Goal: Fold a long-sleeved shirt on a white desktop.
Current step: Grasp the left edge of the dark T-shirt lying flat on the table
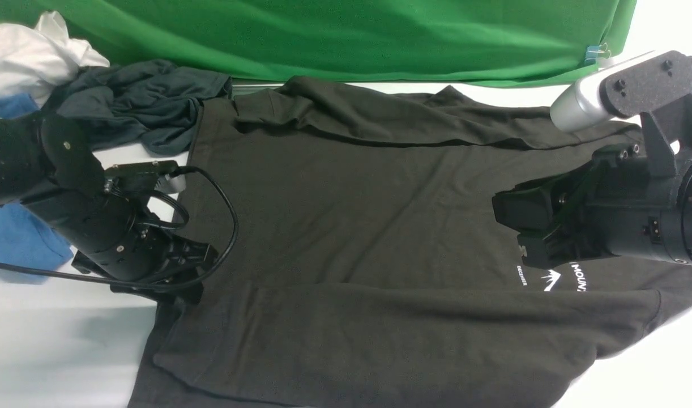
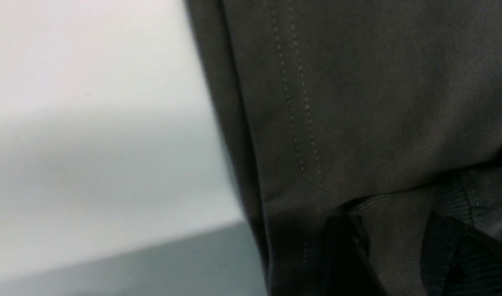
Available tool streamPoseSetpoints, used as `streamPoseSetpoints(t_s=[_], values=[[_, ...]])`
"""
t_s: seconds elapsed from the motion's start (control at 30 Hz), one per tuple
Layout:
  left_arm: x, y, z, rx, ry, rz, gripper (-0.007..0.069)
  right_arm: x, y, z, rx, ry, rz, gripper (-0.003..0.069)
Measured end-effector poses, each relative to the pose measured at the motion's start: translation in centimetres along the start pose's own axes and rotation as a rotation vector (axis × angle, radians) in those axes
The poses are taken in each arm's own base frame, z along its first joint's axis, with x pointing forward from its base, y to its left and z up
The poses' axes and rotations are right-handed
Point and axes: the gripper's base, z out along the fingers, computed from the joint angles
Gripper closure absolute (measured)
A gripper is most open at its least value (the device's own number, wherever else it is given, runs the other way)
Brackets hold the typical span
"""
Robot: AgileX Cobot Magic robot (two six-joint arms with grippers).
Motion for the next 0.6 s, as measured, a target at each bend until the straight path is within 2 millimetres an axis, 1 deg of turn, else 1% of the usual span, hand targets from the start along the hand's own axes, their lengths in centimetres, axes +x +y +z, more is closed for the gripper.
streamPoseSetpoints(t_s=[0.1,0.27,0.37,0.5,0.6], values=[[0.0,0.0,0.0,0.005,-0.002,0.009,0.0293,0.0,0.0,0.1,0.000,0.003,0.001,0.0418],[-0.2,-0.1,0.1,0.016,-0.020,0.001,0.0286,0.0,0.0,0.1,0.000,0.003,0.002,0.0418],[-0.2,0.0,0.7,0.022,-0.004,-0.001,0.0307,0.0,0.0,0.1,0.000,0.003,0.002,0.0418],[0.1,0.2,2.1,0.029,0.048,-0.006,0.0350,0.0,0.0,0.1,0.000,0.003,0.002,0.0418],[0.1,0.2,2.3,0.033,0.053,0.001,0.0385,0.0,0.0,0.1,0.000,0.003,0.004,0.0417]])
